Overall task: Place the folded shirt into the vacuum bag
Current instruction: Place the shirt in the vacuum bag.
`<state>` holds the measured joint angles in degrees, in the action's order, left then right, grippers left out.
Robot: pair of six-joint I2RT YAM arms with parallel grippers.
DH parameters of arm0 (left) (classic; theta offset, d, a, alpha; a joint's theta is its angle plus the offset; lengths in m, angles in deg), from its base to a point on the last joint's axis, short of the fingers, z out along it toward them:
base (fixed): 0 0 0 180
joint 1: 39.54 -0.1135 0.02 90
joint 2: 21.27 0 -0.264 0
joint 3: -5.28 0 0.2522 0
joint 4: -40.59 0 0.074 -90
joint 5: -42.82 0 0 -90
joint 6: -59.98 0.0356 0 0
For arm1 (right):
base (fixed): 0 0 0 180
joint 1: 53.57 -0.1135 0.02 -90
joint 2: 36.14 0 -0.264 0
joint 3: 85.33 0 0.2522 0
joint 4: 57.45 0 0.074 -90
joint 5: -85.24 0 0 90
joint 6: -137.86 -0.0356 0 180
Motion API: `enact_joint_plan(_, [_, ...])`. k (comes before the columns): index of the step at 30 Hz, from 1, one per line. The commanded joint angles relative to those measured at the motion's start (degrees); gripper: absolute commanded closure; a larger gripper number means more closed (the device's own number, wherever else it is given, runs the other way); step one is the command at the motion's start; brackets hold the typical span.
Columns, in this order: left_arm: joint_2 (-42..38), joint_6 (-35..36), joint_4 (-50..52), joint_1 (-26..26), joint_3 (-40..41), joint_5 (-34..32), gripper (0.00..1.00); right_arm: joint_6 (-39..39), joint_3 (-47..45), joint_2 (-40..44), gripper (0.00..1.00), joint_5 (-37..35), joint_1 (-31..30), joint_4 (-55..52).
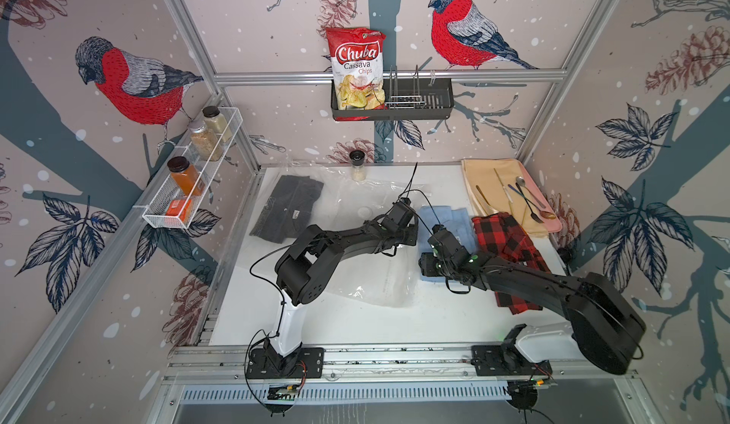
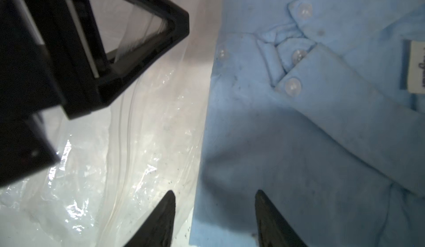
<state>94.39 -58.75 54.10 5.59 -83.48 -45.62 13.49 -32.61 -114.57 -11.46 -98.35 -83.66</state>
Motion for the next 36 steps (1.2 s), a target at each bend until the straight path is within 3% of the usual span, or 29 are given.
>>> enact_joint_plan(1, [-0.3, -0.4, -2.2, -0.1, 0.3, 0.9, 1.00, -0.8, 0.0, -0.4, 0.44, -3.4, -1.2, -2.5])
enact_joint_plan(10, [0.0, -0.7, -2.6, -0.1, 0.5, 1.5, 1.00, -2.4, 0.6, -3.9, 0.42, -6.5, -3.7, -5.2])
enact_joint_plan(16, [0.0, -0.8, -2.6, -0.1, 0.2, 1.9, 1.00, -2.1, 2.0, -8.3, 0.46, -7.0, -4.3, -6.4])
enact_joint_plan(22, [-0.1, -1.0, -2.6, -0.1, 0.4, 2.1, 1.00, -1.2, 3.2, -9.9, 0.66, -6.6, -4.8, -6.9])
enact_joint_plan(28, [-0.3, -1.1, -2.5, -0.1, 0.7, 2.4, 1.00, -0.1, 4.1, -7.3, 0.99, -6.7, -4.1, -8.3])
enact_joint_plan(36, [-0.8, -1.0, -2.2, -0.1, 0.8, 2.3, 1.00, 3.1, 4.6, 0.7, 1.00, 0.2, 0.4, -6.4])
